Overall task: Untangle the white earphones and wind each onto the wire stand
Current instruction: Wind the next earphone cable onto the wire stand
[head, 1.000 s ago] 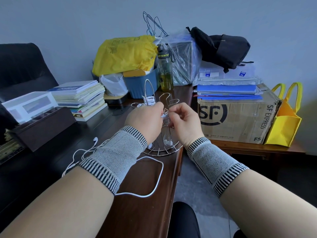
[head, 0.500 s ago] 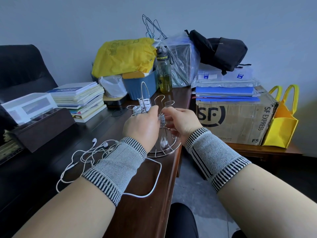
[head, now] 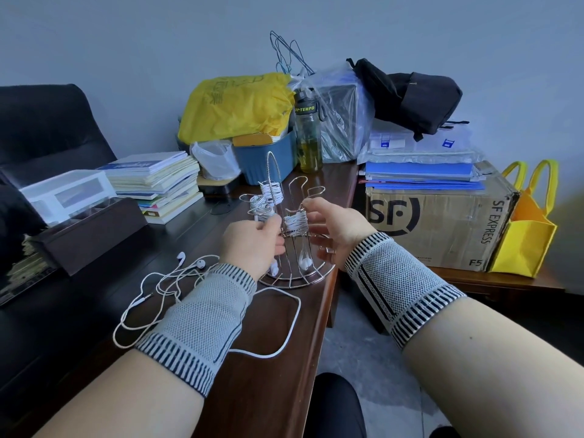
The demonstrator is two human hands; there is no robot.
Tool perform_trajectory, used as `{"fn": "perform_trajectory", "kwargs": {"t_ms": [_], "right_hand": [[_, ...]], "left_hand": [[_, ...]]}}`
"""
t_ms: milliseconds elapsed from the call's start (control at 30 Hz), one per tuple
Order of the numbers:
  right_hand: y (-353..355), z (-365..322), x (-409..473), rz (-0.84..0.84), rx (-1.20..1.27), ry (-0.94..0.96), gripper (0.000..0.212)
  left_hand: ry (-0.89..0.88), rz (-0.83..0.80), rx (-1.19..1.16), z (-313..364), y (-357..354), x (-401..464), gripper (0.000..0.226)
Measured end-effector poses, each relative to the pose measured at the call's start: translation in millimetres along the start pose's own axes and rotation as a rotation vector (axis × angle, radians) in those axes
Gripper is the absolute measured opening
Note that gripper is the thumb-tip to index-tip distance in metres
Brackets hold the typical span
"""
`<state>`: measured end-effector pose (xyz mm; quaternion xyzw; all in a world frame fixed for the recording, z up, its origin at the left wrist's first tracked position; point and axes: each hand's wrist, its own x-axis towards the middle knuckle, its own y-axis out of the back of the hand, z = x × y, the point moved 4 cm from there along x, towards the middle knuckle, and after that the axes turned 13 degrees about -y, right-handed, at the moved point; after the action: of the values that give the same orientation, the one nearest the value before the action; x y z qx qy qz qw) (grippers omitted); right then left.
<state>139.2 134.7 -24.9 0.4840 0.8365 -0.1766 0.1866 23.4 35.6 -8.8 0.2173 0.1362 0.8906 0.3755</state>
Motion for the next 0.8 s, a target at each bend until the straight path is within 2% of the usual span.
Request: {"fn": "perform_trajectory", "kwargs": {"t_ms": [67, 133, 233, 333, 467, 667, 800], "right_hand": [[0, 1, 0, -0.013, -0.009, -0.014, 0.033], [1, 1, -1, -0.011, -0.010, -0.025, 0.036], [1, 0, -3, -0.012, -0.002, -0.045, 0.036], [1, -1, -3, -0.031, 0.023, -0.057, 0.036], [1, -2, -4, -0.035, 0.046, -0.055, 0.038], [2, -3, -4, -0.053, 0.038, -0.060, 0.039], [0, -4, -4, -0.062, 0.065, -0.050, 0.040]], "left_hand": [[0.169, -0.051, -0.187, -2, -3, -3, 0.039], [0.236, -0.095, -0.253, 1, -5, -5, 0.048], [0.248, -0.122, -0.239, 2, -5, -5, 0.059], [0.256, -0.111, -0.212, -1, -4, -7, 0.062], [0.322, -0.121, -0.293, 2, -12, -9, 0.066], [0.343, -0.144, -0.352, 8, -17, -10, 0.057], [0.290, -0.117, -0.337, 16, -17, -9, 0.046]]}}
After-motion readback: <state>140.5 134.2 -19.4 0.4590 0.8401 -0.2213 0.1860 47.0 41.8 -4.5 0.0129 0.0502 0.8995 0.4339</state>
